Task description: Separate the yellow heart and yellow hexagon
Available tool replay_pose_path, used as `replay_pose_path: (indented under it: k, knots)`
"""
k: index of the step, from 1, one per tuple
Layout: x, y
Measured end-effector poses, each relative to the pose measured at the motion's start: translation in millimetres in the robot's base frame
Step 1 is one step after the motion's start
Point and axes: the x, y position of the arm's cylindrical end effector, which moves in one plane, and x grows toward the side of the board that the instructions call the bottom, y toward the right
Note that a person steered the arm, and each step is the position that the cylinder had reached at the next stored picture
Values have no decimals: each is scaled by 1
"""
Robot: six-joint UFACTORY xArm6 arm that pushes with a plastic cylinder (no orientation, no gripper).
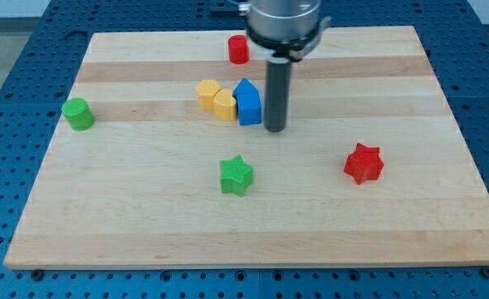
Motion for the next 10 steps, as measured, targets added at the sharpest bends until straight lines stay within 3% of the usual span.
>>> replay_pose_path:
  k: [1, 3, 8, 10]
  knots:
    - [2, -38]
    - [-1, -46]
    - [-98, -92]
    - [-68, -175]
